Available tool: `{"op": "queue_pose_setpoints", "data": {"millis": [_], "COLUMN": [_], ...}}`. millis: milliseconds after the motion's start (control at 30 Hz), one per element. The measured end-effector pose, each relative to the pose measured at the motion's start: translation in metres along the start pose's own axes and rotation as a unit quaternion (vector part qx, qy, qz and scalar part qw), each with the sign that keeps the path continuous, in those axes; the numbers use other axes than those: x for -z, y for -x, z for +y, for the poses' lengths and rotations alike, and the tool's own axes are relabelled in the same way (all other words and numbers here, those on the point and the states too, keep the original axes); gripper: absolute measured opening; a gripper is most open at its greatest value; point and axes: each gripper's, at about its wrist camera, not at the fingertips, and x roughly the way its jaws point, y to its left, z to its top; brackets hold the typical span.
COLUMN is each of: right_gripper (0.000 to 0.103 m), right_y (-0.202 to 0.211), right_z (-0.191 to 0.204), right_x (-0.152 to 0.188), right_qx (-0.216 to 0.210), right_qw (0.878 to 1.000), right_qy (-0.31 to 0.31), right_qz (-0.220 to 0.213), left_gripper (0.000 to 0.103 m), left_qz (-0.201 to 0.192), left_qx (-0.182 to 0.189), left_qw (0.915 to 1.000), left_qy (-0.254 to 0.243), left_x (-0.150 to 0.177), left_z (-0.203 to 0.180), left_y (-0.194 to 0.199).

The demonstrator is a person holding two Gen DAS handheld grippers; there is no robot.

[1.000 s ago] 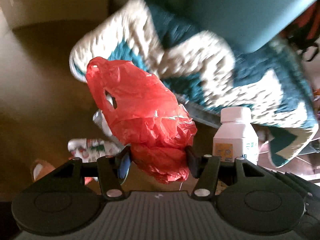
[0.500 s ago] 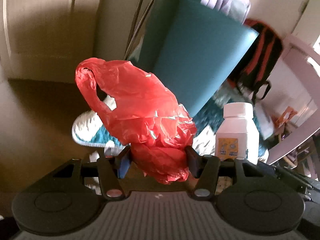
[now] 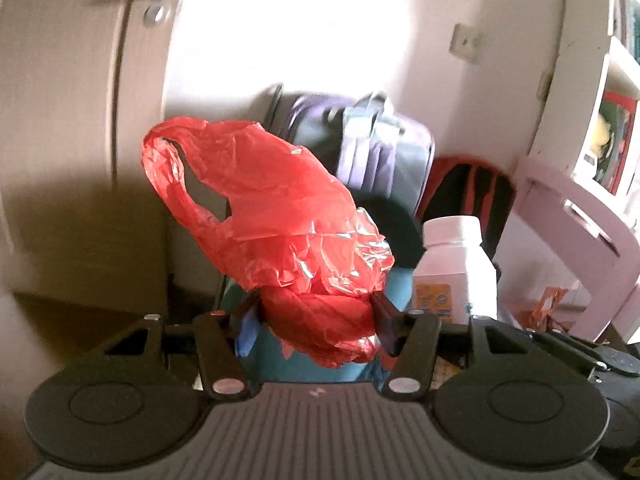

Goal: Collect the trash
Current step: 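Lift red bag in left tool while right tool carries yogurt bottle to wastebasket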

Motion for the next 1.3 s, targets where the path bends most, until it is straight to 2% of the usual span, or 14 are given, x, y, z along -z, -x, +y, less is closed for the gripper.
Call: {"op": "queue_pose_setpoints", "data": {"millis": [267,467,800,1067,1300], "right_gripper": [0.04,0.04,0.04,0.04,0.043], "right_y": [-0.023,-0.056,-0.122,-0.162,-0.177], "right_z": [-0.012,-0.025,-0.048,-0.058,-0.061], "right_x": [-0.048,-0.072,-0.083,-0.07,-0.06], "right_qx": [0.016,0.035,0.047,0.039,0.049], "right_qw": [1.0,0.999,0.999,0.997,0.994], "right_qy": [0.005,0.018,0.026,0.039,0.044], "right_qz": [-0.024,-0.024,0.007,0.056,0.084], "left_gripper": [0.057,0.057,0.057,0.057,0.058], "left_qz": [-0.028,-0.018,0.045,0.108,0.149], "left_qx": [-0.015,-0.013,-0.027,-0.034,-0.031], "left_qw": [0.999,0.9992,0.995,0.9828,0.9787], "left_qy": [-0.03,-0.034,-0.085,-0.146,-0.138], "left_x": [-0.048,-0.072,-0.081,-0.079,-0.066], "left_z": [-0.011,-0.011,-0.01,-0.012,-0.006], "left_y": [-0.024,-0.059,-0.134,-0.186,-0.215]}}
